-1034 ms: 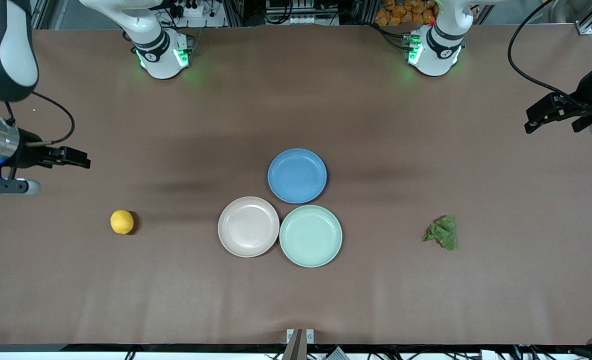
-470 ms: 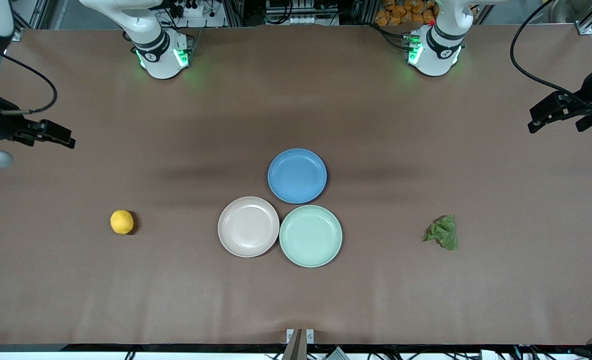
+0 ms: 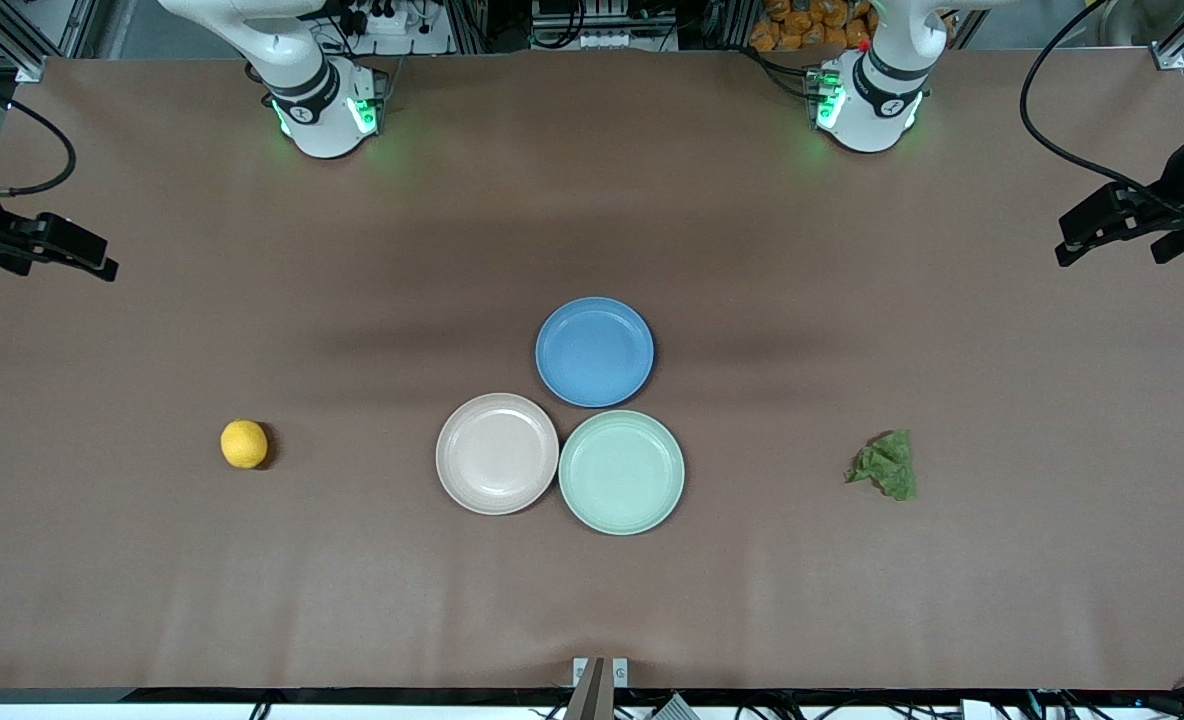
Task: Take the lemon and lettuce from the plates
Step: 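Open the right gripper and raise it away from the lemon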
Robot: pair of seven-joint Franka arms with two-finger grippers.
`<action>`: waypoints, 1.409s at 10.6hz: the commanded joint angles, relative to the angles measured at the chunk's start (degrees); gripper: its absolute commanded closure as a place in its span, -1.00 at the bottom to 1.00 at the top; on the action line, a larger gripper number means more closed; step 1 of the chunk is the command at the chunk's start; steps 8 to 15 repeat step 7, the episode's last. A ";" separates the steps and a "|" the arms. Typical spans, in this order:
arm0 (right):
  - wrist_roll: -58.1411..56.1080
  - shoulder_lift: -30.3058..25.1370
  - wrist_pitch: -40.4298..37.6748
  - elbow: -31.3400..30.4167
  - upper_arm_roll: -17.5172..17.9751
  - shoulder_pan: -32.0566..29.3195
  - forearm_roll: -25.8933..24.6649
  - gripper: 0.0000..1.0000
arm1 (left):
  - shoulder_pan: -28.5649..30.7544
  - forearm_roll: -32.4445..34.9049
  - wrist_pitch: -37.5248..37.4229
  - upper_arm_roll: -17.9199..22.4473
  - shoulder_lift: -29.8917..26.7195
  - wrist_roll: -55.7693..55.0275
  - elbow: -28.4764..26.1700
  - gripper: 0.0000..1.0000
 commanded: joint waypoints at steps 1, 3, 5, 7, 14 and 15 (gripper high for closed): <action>0.32 0.47 -2.11 1.08 -1.32 0.77 -0.64 -1.00 | 0.24 -0.83 -1.10 -0.22 0.21 0.02 1.02 -1.00; 0.75 0.82 -2.02 1.34 -0.98 1.13 -0.46 -1.00 | 0.24 -0.92 -1.10 -0.22 0.12 0.02 1.02 -1.00; 0.84 0.82 -1.85 1.52 -0.80 2.09 -0.64 -1.00 | 0.33 -0.92 -1.10 -0.04 0.12 0.02 1.02 -1.00; 0.84 0.82 -1.76 1.52 -0.80 2.18 -0.73 -1.00 | 0.24 -1.01 -1.10 -0.04 0.21 0.11 1.02 -1.00; 0.84 0.82 -1.76 1.52 -0.80 2.18 -0.73 -1.00 | 0.24 -1.01 -1.10 -0.04 0.21 0.11 1.02 -1.00; 0.84 0.82 -1.76 1.52 -0.80 2.18 -0.73 -1.00 | 0.24 -1.01 -1.10 -0.04 0.21 0.11 1.02 -1.00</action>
